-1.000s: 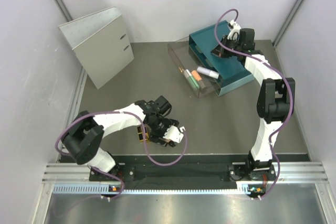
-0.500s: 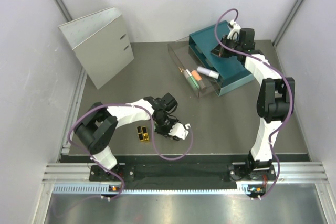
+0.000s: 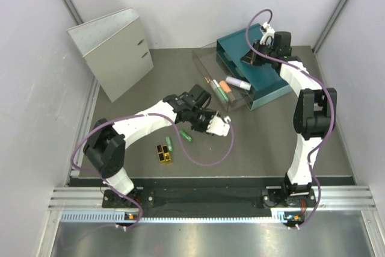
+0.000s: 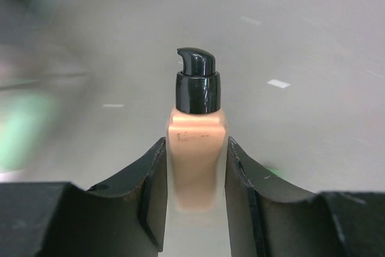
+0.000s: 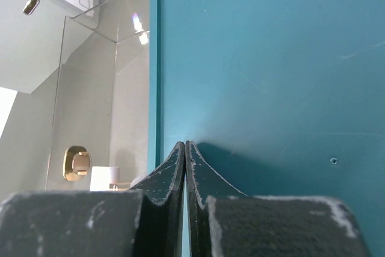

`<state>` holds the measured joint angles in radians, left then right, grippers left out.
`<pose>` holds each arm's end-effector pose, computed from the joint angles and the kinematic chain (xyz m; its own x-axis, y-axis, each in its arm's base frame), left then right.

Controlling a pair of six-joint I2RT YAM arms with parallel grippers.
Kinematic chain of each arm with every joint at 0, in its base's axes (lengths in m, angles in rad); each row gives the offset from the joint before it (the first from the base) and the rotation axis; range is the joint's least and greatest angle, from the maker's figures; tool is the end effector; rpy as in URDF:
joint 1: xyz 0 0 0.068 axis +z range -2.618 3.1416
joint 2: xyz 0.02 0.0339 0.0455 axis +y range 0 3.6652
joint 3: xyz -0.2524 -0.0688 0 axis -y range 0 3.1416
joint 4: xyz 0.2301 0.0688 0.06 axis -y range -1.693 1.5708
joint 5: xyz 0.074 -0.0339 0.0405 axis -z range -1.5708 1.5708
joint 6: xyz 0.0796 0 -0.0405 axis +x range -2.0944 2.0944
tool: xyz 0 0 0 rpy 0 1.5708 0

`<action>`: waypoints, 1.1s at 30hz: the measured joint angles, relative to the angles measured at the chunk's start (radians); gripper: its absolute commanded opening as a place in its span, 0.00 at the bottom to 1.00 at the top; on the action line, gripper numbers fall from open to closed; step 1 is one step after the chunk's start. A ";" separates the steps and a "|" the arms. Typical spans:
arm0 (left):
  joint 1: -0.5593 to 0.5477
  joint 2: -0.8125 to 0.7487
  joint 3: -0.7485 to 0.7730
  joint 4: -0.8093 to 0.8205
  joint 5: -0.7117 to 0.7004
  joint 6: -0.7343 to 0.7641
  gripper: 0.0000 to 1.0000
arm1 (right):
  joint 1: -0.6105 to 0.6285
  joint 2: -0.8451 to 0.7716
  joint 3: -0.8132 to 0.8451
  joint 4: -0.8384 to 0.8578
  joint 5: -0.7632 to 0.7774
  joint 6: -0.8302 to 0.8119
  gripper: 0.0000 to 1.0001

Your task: Organize the makeup

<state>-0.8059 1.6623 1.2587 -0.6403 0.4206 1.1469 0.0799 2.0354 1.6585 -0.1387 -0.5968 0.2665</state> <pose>0.2203 -0.2764 0.2029 0.4837 0.6976 -0.5285 0.8749 -0.3693 0.3132 0.4856 0.0838 0.2413 -0.6199 0.1689 -0.7663 -0.4044 0.7681 0.4964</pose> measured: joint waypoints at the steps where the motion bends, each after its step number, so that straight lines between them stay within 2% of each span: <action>1: 0.001 0.000 0.027 0.017 -0.004 -0.011 0.00 | 0.000 0.001 0.000 0.000 0.000 0.000 0.00; 9: 0.048 0.017 0.119 0.290 -0.035 -0.167 0.00 | 0.000 0.010 0.016 -0.013 -0.008 0.000 0.00; 14: 0.100 0.140 0.274 0.401 -0.053 -0.241 0.00 | -0.002 0.018 0.027 -0.017 -0.018 0.000 0.00; 22: 0.139 0.361 0.518 0.496 -0.146 -0.203 0.00 | -0.005 0.027 0.039 -0.023 -0.027 0.007 0.00; 29: 0.184 0.453 0.523 0.548 -0.167 -0.120 0.00 | -0.011 0.029 0.040 -0.022 -0.032 0.008 0.00; 32: 0.226 0.457 0.502 0.623 -0.149 -0.113 0.00 | -0.011 0.031 0.045 -0.026 -0.035 0.008 0.00; 33: 0.241 0.457 0.500 0.646 -0.148 -0.111 0.04 | -0.012 0.033 0.045 -0.026 -0.037 0.010 0.00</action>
<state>-0.5652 2.1197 1.7592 0.0055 0.2726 1.0359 0.0681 2.0682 1.7031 -0.1642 -0.6342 0.2760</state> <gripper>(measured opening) 0.410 0.003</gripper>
